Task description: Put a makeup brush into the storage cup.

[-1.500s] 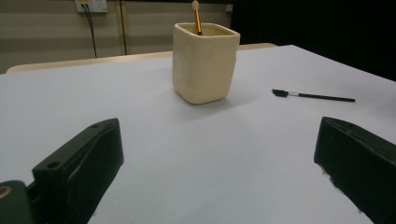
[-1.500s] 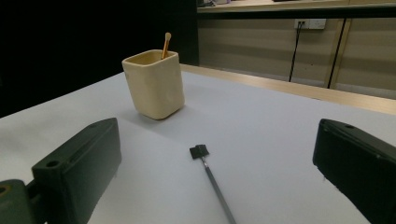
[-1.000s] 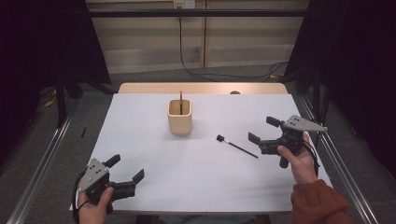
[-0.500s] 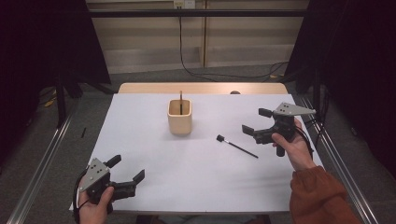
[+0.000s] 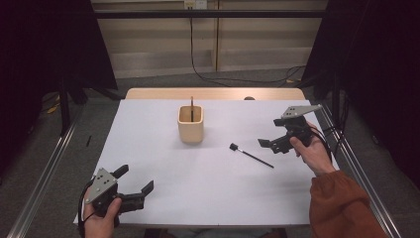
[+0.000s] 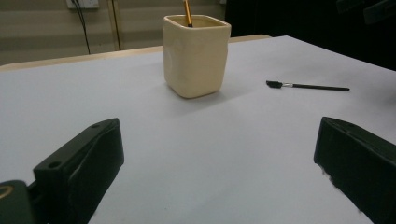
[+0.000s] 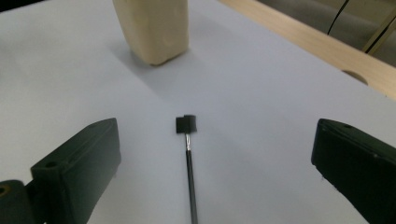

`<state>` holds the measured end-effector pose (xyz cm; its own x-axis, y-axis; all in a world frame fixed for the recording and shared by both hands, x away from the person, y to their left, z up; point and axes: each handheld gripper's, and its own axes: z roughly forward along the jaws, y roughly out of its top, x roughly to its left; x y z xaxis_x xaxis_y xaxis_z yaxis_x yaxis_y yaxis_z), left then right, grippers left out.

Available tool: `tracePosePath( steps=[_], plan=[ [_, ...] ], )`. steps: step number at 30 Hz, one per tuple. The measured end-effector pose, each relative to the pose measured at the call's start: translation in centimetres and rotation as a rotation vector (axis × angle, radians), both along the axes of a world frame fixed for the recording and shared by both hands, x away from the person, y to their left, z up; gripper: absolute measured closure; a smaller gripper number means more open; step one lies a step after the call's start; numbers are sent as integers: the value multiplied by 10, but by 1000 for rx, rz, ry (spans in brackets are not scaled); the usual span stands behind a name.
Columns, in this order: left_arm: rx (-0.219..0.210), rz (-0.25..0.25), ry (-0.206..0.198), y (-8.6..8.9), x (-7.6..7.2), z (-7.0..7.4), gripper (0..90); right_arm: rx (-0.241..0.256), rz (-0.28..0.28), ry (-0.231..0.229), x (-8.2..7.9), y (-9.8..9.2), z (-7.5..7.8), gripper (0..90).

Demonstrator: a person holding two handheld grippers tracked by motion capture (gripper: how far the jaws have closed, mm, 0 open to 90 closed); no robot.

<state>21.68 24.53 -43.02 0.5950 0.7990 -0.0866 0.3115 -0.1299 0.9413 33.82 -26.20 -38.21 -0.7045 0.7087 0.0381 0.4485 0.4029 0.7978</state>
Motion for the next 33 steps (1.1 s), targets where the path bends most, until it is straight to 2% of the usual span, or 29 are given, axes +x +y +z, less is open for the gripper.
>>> tracePosePath(
  steps=[3, 5, 7, 8, 11, 12, 17, 20, 25, 30, 33],
  plan=[
    [1, 5, -1, 2, -1, 0, 13, -36, -5, 30, 3, -2, 1, 71],
    [0, 9, -2, 3, 0, 0, 13, -36, 16, 68, 5, -4, 1, 69],
    [-2, 8, -3, 3, -1, 0, 13, -57, 29, 92, 6, -3, 1, 73],
    [-2, 4, -3, 3, -1, 0, 13, -59, 47, 121, 8, -3, 2, 73],
    [-1, 4, -3, 2, -1, 0, 13, -66, 51, 161, 10, -2, 1, 77],
    [1, 7, -5, 3, -1, 0, 13, -83, 63, 182, 12, 0, 1, 78],
    [-1, 9, -4, 4, 0, 0, 12, -171, 131, 227, 16, 6, 0, 73],
    [0, 13, -4, 4, 0, 0, 12, -217, 130, 252, 20, 9, -1, 81],
    [-2, 15, -5, 5, 1, 0, 12, -289, 140, 327, 27, 10, -5, 81],
    [-7, 18, -3, 5, 1, 0, 12, -335, 189, 339, 30, 13, -8, 163],
    [-3, 16, -1, 5, 2, 0, 12, -386, 210, 388, 32, 19, -11, 177]
  ],
)
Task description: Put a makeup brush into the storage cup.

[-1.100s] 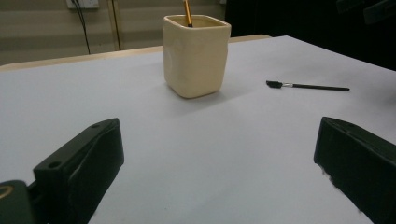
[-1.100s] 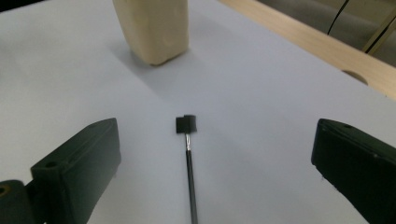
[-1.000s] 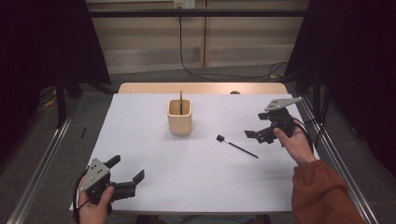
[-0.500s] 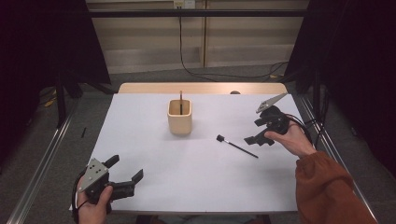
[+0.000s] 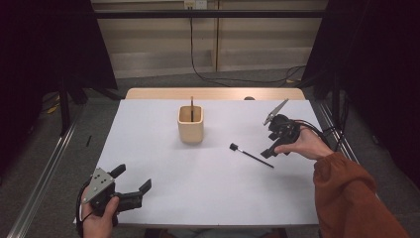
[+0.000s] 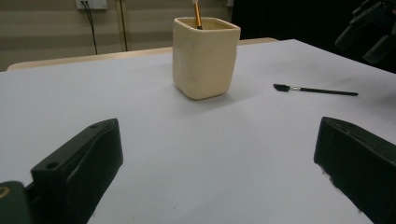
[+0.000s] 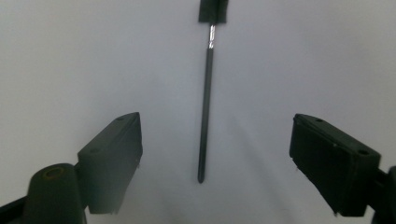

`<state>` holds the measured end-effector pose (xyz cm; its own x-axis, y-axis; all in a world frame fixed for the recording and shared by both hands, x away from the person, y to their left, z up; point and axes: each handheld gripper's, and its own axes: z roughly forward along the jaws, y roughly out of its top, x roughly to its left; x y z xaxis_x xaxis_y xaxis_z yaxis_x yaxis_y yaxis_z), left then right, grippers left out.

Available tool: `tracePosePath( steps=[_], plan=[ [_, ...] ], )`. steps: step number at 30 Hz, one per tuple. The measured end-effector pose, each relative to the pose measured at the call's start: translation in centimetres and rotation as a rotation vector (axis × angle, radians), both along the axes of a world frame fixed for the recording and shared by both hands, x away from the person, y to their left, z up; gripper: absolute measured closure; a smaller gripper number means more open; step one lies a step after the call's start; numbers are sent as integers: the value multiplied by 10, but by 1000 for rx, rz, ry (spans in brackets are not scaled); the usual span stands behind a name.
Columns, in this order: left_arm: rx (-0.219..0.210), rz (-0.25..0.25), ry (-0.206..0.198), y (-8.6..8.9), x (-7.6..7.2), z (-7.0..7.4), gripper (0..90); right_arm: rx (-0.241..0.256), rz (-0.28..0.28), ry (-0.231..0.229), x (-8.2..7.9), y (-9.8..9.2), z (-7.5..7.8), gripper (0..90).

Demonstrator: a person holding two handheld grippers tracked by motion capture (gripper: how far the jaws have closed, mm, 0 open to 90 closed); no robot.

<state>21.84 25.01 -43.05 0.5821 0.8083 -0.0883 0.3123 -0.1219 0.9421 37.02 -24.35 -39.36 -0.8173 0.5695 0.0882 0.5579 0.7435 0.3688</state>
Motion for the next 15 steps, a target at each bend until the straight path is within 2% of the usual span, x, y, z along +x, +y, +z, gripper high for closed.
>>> tracePosePath(
  steps=[2, 8, 11, 13, 15],
  plan=[
    [1, -1, -1, -1, 0, 0, 12, -28, 29, 36, 1, 3, -3, 193],
    [-6, 1, 7, 0, 0, 0, 12, -77, 49, 96, 4, 11, -12, 269],
    [-9, 2, 9, -1, 0, -1, 12, -94, 65, 120, 5, 13, -16, 382],
    [-6, -2, 6, -1, 0, -1, 12, -103, 62, 162, 5, 14, -18, 460],
    [-4, -2, 8, -1, 1, -1, 12, -143, 75, 167, 6, 16, -20, 436]
  ],
)
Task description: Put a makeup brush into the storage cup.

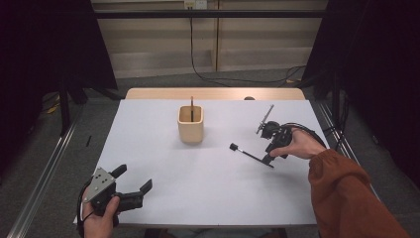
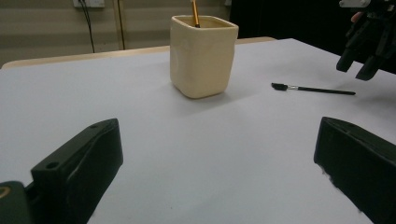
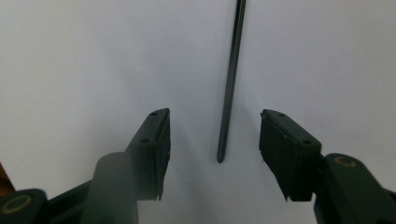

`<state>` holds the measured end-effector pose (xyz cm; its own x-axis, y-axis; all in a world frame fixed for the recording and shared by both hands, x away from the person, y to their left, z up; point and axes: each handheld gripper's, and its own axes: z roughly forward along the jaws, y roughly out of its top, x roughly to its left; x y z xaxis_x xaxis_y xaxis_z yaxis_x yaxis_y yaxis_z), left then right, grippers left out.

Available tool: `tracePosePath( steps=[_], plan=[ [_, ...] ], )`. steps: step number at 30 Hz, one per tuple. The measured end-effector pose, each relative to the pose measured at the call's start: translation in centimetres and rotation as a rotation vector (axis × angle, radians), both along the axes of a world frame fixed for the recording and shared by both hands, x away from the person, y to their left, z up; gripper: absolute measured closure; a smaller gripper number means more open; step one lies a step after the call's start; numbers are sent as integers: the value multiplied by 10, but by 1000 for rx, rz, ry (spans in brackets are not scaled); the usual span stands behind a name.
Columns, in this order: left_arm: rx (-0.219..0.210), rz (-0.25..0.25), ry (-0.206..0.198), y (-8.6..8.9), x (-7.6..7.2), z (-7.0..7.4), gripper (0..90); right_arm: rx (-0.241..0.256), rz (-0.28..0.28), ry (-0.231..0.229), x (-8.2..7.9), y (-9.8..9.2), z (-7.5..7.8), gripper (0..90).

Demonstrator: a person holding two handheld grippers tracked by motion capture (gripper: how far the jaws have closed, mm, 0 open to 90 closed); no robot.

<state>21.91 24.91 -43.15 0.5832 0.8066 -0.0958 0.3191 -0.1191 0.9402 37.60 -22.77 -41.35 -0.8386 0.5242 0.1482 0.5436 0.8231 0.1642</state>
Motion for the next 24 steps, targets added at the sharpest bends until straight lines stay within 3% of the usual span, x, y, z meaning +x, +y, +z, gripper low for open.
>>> tracePosePath(
  steps=[3, 9, 13, 24],
  plan=[
    [-4, 1, 1, 0, 0, 0, 12, -43, 7, -1, 2, 2, -4, 399],
    [9, -21, -4, -3, -1, 0, 12, -90, 6, 35, 4, 7, -14, 510],
    [8, -17, -1, -2, 0, -1, 12, -103, 20, 2, 5, 9, -17, 540],
    [15, -20, -10, -2, -1, 0, 12, -125, 15, 18, 10, 13, -26, 658]
  ],
)
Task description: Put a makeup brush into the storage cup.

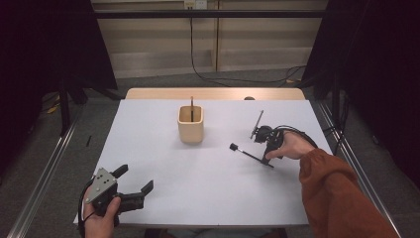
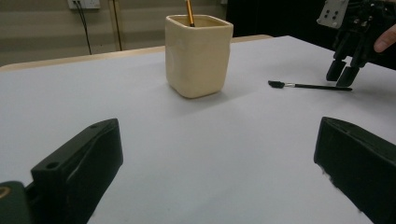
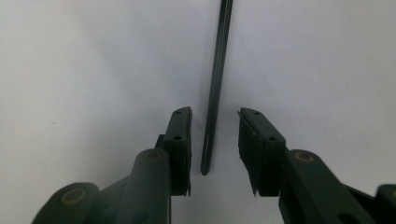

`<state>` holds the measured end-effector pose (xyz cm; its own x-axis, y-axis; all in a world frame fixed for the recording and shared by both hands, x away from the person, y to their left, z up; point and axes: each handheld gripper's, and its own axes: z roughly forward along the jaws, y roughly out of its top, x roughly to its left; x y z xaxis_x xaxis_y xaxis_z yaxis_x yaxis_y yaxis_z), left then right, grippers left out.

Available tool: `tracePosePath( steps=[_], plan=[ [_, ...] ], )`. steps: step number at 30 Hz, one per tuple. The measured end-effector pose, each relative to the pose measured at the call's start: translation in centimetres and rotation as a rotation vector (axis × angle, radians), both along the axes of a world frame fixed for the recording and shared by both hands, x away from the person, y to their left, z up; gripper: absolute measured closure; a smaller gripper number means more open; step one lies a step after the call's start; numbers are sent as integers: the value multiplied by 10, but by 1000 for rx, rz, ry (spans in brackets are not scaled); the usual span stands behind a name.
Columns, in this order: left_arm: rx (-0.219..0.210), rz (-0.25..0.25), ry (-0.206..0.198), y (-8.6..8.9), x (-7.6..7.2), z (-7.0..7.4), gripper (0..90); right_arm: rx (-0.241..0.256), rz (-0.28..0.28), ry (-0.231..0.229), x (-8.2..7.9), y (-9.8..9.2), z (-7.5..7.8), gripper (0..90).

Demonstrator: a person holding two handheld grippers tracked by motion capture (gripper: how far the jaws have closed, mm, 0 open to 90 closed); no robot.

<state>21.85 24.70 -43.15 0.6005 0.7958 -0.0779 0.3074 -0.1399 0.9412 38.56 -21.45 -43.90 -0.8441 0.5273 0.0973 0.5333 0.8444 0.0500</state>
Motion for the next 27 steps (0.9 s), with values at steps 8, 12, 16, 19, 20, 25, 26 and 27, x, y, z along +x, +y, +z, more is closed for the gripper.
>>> tracePosePath(
  steps=[8, 12, 16, 19, 20, 25, 26, 27],
  plan=[
    [-2, -2, 2, 0, 0, 0, 12, -11, 13, 6, 0, 5, -7, 731],
    [-8, 12, 2, 0, 0, 0, 12, -23, 24, 5, -1, 6, -10, 733],
    [-1, 9, 2, 0, 0, -1, 12, -38, 29, -12, -3, 8, -10, 755],
    [-1, 2, 1, 0, 0, -1, 12, -48, 28, -14, -2, 8, -11, 802],
    [0, 2, 2, -1, 0, -1, 12, -46, 24, -10, -1, 7, -11, 825],
    [3, 3, 4, 0, 0, -1, 12, -52, 16, -15, 0, 6, -11, 867],
    [3, 3, 3, 0, 0, -1, 12, -53, 16, -14, 1, 6, -11, 868],
    [1, 3, 2, 0, 0, -1, 12, -47, 7, -12, 1, 6, -11, 868]
  ],
)
